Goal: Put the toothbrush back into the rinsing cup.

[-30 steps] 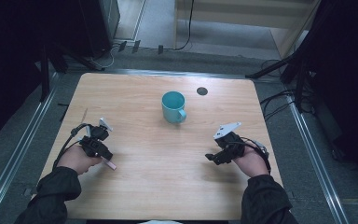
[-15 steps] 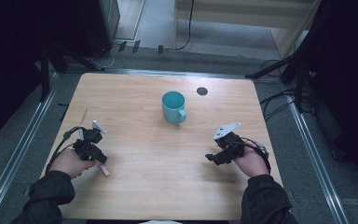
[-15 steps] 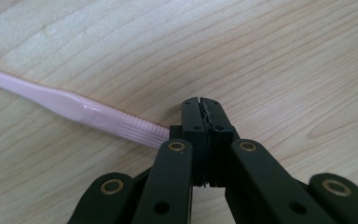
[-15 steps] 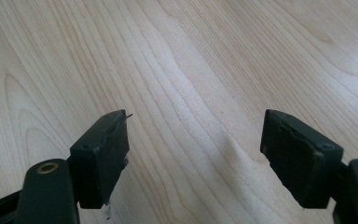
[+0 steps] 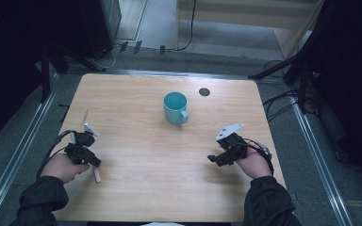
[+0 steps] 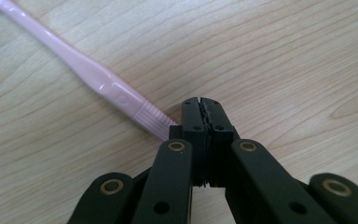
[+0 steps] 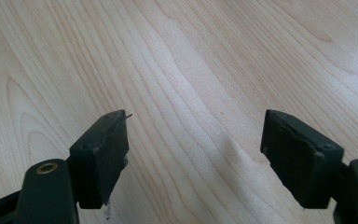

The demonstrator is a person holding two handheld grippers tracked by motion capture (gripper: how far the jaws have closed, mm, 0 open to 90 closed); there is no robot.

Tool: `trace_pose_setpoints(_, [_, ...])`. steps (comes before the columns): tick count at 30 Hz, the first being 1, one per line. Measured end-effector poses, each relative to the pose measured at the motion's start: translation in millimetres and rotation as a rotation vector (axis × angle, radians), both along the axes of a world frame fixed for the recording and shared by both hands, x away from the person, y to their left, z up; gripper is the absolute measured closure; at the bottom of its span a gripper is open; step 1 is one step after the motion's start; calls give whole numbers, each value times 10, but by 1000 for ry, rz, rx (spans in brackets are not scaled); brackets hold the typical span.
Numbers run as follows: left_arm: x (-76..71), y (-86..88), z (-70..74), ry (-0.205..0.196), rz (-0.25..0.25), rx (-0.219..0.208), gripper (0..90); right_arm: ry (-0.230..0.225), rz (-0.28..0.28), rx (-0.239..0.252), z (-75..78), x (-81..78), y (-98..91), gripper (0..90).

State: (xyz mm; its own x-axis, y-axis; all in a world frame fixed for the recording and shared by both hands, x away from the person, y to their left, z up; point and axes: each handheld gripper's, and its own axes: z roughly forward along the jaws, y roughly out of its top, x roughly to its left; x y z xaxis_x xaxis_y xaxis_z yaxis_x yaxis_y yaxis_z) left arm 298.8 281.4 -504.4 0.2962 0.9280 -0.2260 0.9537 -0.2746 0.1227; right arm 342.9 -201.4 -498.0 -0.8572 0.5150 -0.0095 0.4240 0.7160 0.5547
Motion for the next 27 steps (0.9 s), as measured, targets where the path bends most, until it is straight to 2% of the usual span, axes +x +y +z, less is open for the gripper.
trace_pose_setpoints(8, [-56, 112, 12, -11, 37, 1, 890, 4, -3, 0, -1, -2, 2, 231])
trace_pose_setpoints(13, [-70, 170, 13, -3, 58, 13, 889, 5, -4, 1, 0, -5, 4, 231])
trace_pose_setpoints(18, [-70, 211, 45, -16, 83, -2, 879, 2, -2, 0, 0, -2, 2, 231])
trace_pose_setpoints(21, [-62, 242, 56, -16, 119, -11, 834, 5, -3, 0, -1, -3, 3, 231])
trace_pose_setpoints(22, [-52, 264, 61, -22, 143, -6, 787, 4, -3, -2, -2, -4, 5, 231])
trace_pose_setpoints(23, [-52, 264, 61, -22, 143, -6, 767, 4, -3, -2, -2, -4, 5, 231])
trace_pose_setpoints(24, [-47, 273, 62, -21, 160, -6, 767, 5, -3, -1, -2, -5, 5, 231])
trace_pose_setpoints(25, [-37, 286, 59, -21, 175, -3, 731, 4, -3, -2, -2, -5, 5, 231])
trace_pose_setpoints(26, [-20, 298, 48, -17, 217, 5, 682, 5, -1, -3, -3, -4, 4, 231])
trace_pose_setpoints(27, [-20, 298, 48, -17, 217, 5, 664, 5, -1, -3, -3, -4, 4, 231])
